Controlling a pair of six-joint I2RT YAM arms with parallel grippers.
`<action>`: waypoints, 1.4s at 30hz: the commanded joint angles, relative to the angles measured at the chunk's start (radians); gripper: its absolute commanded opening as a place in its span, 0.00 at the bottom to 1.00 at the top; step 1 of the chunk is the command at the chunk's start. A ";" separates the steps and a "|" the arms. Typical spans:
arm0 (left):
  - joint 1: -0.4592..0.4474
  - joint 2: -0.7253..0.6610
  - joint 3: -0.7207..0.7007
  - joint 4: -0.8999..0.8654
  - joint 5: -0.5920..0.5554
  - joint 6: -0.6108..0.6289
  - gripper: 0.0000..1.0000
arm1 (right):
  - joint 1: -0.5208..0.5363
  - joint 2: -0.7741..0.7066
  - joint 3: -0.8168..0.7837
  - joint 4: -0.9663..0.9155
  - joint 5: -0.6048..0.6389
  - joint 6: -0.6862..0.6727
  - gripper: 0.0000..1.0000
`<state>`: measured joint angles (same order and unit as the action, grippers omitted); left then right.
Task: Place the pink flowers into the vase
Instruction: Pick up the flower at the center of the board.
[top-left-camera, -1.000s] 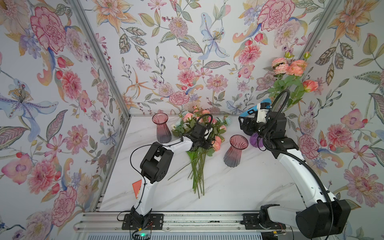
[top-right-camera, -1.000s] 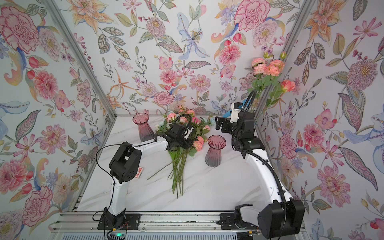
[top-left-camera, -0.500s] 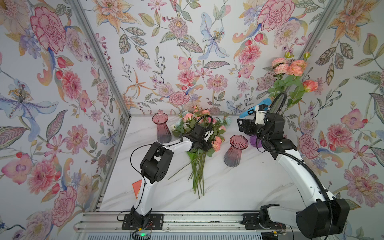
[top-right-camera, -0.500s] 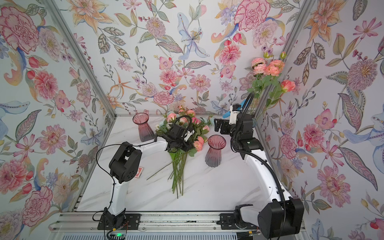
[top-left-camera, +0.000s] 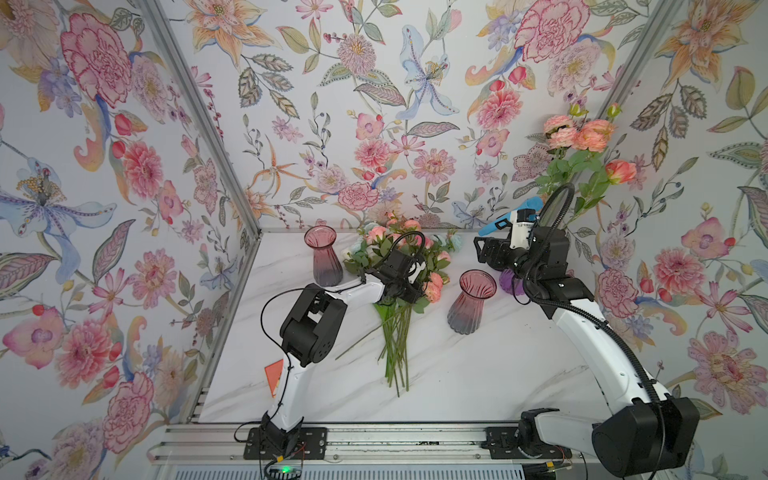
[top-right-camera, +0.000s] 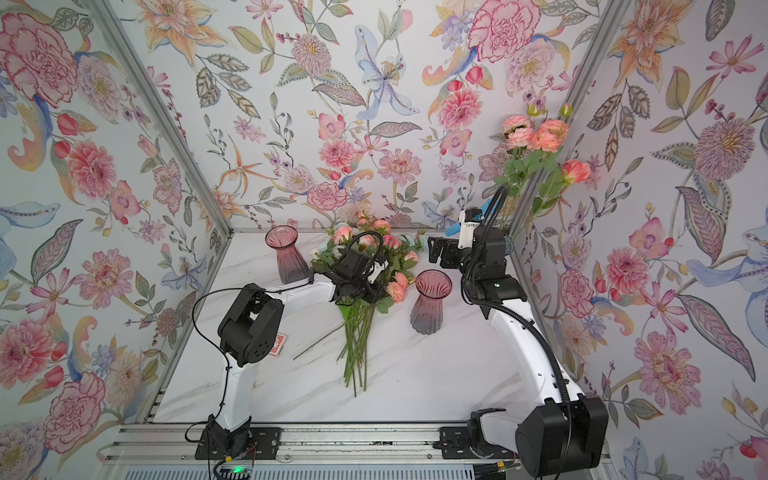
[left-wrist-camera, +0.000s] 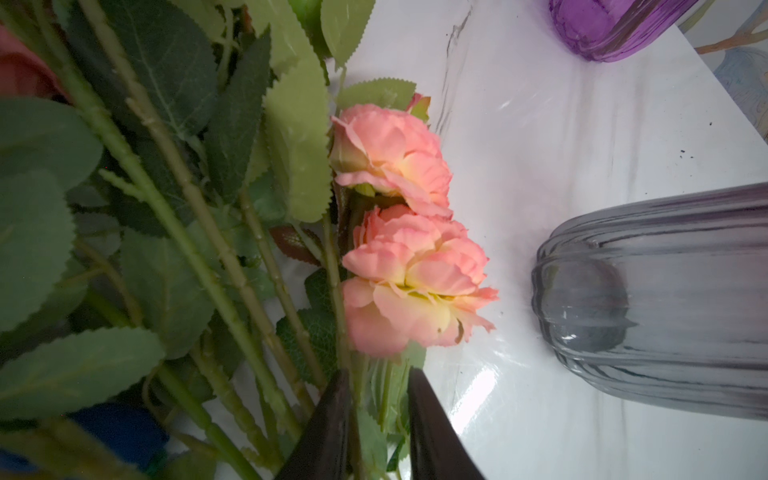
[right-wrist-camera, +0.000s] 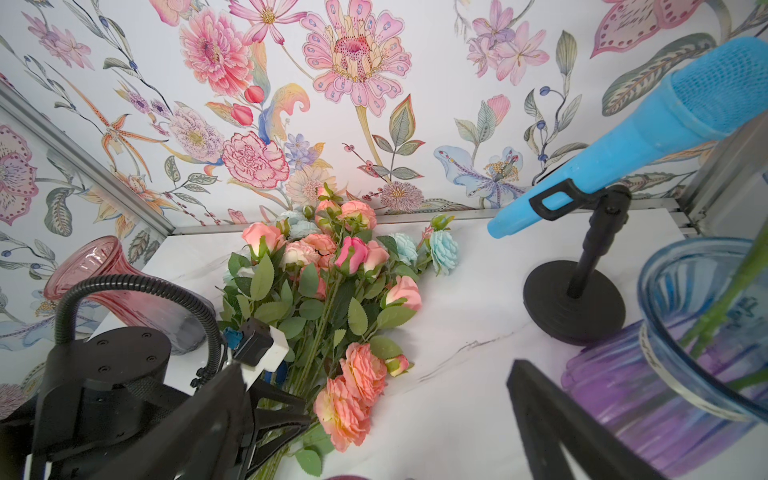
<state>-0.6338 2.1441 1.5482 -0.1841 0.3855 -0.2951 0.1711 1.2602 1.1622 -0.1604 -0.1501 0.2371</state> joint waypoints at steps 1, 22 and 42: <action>0.009 -0.010 0.027 -0.030 -0.018 0.012 0.28 | 0.010 -0.017 -0.008 0.020 -0.013 0.013 0.99; 0.016 0.018 0.039 -0.021 -0.034 0.012 0.29 | 0.013 -0.015 -0.006 0.022 -0.020 0.008 0.99; 0.016 0.030 -0.029 0.012 -0.004 0.008 0.27 | 0.015 -0.030 -0.018 0.021 -0.013 0.010 0.99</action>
<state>-0.6273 2.1494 1.5421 -0.1783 0.3664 -0.2955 0.1791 1.2556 1.1496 -0.1570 -0.1539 0.2371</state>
